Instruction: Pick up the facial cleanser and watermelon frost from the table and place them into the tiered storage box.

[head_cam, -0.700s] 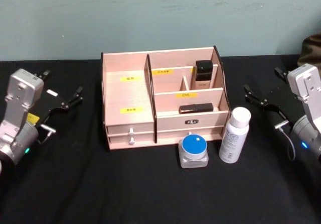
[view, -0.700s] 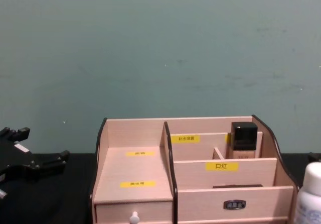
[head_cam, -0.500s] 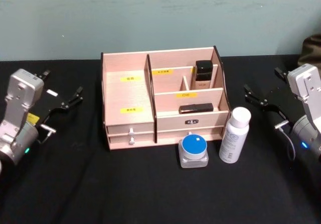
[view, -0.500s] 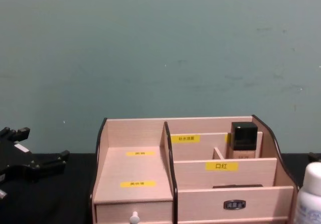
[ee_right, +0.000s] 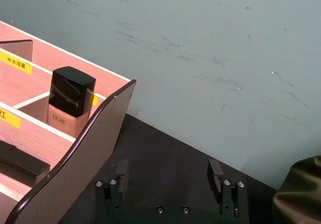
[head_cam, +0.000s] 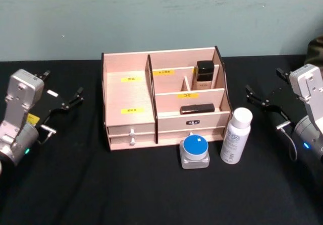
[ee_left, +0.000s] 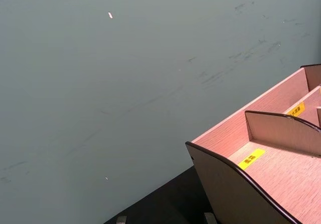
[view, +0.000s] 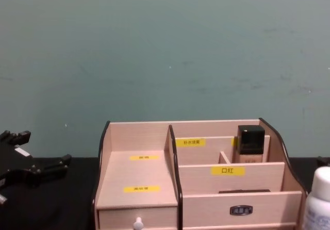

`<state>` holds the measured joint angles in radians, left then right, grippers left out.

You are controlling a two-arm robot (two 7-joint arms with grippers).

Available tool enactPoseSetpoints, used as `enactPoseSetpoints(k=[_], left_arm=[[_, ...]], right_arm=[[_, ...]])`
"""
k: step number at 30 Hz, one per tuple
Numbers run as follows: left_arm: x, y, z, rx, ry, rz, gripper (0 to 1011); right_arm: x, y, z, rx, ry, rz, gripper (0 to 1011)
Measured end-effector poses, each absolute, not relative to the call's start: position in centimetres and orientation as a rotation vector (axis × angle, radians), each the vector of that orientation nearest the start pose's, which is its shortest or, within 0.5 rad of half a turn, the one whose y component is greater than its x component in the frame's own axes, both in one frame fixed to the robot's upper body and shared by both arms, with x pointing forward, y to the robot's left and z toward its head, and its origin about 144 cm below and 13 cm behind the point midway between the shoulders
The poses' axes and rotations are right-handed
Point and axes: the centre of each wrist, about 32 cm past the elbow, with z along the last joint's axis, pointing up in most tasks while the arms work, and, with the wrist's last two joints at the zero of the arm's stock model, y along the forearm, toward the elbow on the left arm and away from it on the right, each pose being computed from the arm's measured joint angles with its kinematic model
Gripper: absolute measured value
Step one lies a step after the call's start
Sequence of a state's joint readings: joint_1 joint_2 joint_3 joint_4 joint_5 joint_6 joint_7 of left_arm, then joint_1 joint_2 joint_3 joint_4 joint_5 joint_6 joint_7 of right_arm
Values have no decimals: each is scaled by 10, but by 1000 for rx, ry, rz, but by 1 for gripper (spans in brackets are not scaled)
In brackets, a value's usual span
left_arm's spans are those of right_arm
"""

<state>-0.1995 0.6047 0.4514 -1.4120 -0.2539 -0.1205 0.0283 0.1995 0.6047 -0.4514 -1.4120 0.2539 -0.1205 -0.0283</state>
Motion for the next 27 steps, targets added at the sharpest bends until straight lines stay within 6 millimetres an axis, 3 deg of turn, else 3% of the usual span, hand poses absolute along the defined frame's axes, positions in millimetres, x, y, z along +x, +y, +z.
enactPoseSetpoints(k=[27], left_arm=[[489, 310, 1140, 304, -285, 1248, 1001]], right_arm=[[492, -311, 1138, -281, -242, -1261, 1000]])
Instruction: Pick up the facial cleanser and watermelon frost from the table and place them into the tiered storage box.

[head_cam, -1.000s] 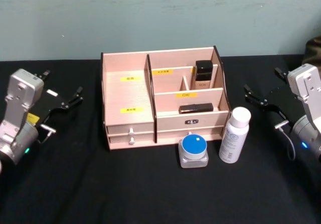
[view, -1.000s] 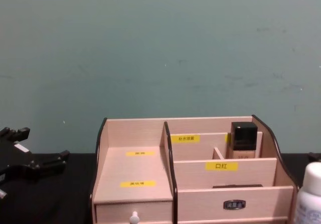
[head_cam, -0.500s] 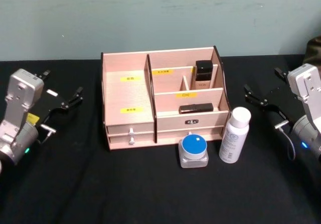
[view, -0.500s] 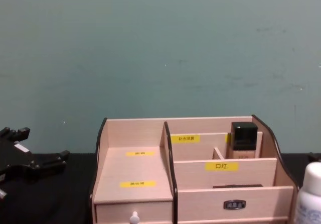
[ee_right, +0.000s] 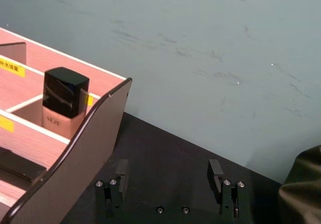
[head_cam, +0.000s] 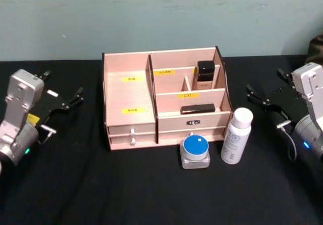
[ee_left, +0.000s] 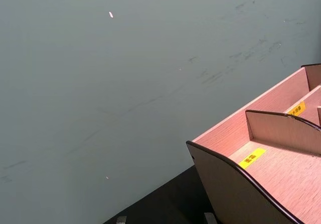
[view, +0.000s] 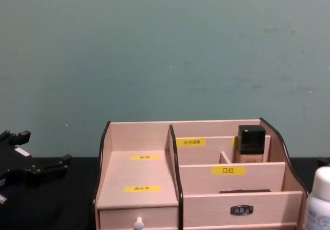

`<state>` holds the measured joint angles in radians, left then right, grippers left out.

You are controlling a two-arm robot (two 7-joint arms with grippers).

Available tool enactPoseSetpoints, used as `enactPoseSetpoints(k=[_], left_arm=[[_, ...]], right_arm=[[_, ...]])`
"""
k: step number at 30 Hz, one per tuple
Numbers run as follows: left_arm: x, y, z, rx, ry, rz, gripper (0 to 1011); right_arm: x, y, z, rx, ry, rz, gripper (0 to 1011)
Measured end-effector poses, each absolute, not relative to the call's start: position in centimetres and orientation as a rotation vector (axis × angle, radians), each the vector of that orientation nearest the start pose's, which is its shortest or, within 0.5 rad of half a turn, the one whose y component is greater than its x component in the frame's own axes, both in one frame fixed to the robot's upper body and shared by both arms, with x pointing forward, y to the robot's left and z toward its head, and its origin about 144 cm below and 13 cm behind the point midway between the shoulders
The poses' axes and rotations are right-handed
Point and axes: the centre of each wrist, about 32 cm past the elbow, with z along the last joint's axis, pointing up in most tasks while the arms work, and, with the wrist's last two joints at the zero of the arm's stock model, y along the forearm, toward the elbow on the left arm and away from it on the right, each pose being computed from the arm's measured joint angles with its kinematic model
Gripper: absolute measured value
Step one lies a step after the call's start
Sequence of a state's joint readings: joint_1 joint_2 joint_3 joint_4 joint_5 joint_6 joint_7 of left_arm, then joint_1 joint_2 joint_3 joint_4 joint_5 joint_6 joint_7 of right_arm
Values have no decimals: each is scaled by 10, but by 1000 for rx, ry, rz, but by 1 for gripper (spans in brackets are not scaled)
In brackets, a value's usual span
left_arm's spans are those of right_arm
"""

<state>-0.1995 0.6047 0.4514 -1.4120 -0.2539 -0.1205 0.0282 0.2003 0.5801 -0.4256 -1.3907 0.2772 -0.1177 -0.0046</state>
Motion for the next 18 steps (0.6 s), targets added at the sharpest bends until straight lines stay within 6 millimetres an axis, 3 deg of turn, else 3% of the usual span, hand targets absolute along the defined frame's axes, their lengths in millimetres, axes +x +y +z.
enactPoseSetpoints(k=[8, 18], left_arm=[[489, 310, 1140, 304, -285, 1248, 1001], [489, 310, 1140, 304, -285, 1248, 1001]], right_arm=[[479, -321, 1158, -235, -279, -1191, 1000], [446, -334, 1196, -236, -290, -1100, 1000]])
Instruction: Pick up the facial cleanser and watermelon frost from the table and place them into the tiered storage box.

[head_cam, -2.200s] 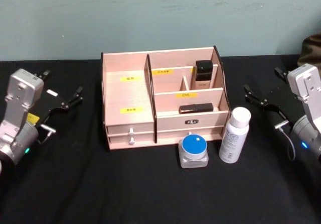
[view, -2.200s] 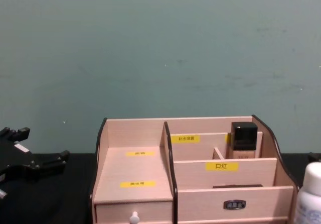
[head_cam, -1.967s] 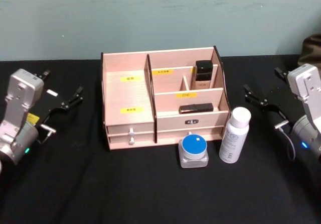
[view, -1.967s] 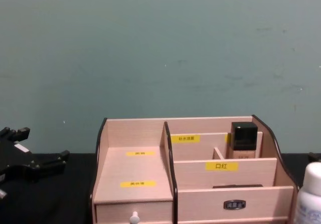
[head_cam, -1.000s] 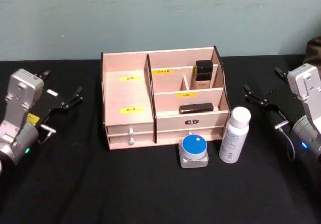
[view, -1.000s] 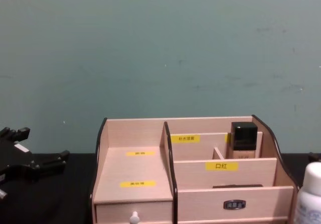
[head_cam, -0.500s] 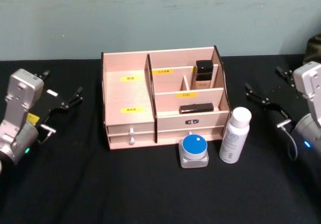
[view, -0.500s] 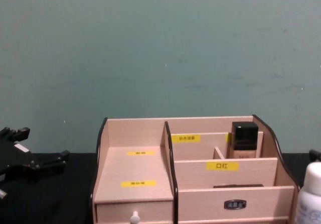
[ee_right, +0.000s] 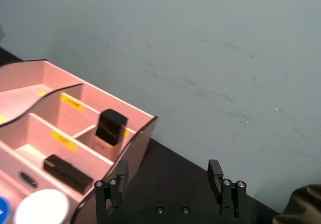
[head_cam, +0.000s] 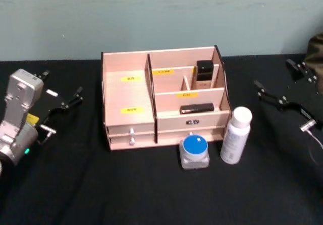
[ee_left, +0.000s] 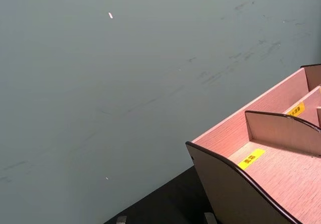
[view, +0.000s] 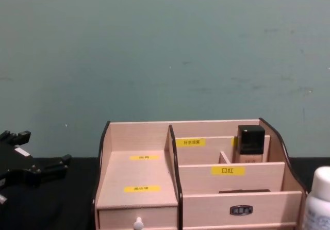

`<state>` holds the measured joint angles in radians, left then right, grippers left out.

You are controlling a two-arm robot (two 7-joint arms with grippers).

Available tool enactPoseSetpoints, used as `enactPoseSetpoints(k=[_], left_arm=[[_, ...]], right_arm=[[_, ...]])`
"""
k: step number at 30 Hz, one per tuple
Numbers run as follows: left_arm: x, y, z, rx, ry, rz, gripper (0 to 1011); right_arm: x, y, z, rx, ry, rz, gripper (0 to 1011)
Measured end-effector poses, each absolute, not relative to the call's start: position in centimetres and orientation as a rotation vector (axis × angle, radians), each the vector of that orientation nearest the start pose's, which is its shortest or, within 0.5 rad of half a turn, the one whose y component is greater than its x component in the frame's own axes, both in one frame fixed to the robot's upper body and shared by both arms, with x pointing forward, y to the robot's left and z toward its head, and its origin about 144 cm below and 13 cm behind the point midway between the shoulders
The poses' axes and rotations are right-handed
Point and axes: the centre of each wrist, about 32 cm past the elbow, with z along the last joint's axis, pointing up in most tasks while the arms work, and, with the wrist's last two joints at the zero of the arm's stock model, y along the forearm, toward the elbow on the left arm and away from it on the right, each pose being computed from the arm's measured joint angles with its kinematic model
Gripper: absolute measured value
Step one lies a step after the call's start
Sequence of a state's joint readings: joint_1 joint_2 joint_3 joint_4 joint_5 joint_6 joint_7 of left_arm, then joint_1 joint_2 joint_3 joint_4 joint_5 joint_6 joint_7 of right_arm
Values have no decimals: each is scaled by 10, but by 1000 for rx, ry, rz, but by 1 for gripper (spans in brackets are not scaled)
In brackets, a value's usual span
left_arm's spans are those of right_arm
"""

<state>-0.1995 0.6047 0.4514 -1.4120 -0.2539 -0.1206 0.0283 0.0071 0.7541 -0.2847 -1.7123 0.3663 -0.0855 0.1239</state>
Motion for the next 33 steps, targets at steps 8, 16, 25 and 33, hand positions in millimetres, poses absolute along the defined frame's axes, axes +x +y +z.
enactPoseSetpoints(k=[8, 16, 25, 33], left_arm=[[489, 310, 1140, 305, -285, 1248, 1001], [489, 310, 1140, 304, -285, 1248, 1001], [489, 310, 1140, 304, -285, 1248, 1001], [489, 310, 1140, 304, -285, 1248, 1001]], right_arm=[[420, -339, 1214, -244, -234, -1046, 1000], [398, -340, 1226, -206, -211, -992, 1000], [379, -334, 1225, -224, -140, -918, 1000], [378, -328, 1216, -278, -59, -890, 1000]])
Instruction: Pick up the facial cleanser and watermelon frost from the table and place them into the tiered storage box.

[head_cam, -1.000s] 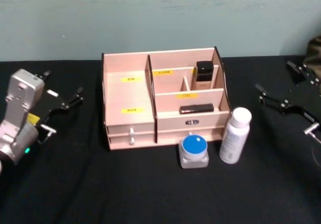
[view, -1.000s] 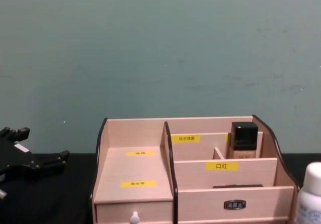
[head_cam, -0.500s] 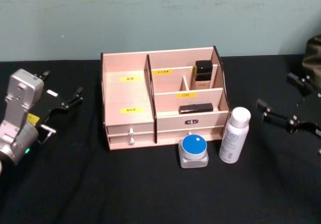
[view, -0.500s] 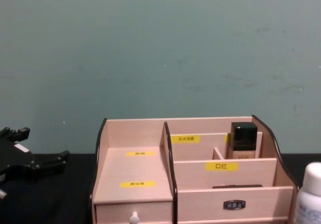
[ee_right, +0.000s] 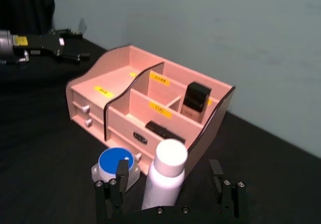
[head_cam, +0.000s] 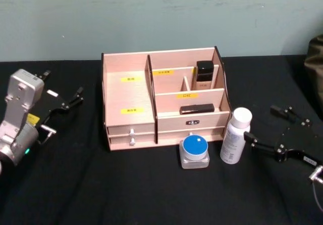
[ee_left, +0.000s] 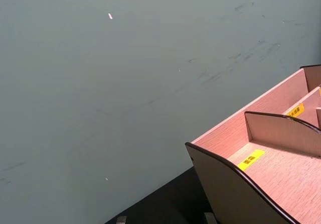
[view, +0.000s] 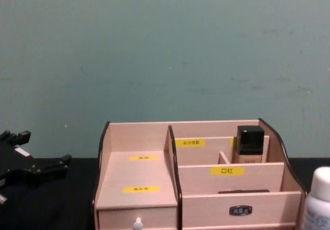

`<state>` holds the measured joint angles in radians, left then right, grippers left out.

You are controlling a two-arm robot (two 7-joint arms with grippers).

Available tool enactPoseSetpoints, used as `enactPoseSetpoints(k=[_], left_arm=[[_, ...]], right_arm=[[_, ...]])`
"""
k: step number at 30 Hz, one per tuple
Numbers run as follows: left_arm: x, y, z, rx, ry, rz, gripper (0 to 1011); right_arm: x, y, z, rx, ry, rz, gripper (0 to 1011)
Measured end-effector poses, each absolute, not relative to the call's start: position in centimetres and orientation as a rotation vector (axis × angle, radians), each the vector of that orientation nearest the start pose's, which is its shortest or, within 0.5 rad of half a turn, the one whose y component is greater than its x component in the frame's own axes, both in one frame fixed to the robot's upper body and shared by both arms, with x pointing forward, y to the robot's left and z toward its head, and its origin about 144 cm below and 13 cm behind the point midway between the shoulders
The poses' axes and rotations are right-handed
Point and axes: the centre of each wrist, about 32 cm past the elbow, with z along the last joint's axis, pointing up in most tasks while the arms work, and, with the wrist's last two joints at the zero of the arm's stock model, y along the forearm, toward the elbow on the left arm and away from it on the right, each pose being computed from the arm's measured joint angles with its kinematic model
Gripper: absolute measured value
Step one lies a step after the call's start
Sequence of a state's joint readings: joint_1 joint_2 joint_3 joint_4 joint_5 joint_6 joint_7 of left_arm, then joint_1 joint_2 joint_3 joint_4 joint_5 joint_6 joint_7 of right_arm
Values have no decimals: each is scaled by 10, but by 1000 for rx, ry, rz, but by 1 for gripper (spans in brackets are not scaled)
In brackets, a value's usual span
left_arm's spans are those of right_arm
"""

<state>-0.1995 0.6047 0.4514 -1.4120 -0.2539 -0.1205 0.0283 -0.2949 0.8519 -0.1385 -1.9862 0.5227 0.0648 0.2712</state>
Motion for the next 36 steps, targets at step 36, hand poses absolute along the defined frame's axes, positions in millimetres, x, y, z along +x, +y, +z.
enactPoseSetpoints(k=[36], left_arm=[[489, 310, 1140, 304, -285, 1248, 1001]], right_arm=[[411, -304, 1179, -349, 38, -887, 1000]])
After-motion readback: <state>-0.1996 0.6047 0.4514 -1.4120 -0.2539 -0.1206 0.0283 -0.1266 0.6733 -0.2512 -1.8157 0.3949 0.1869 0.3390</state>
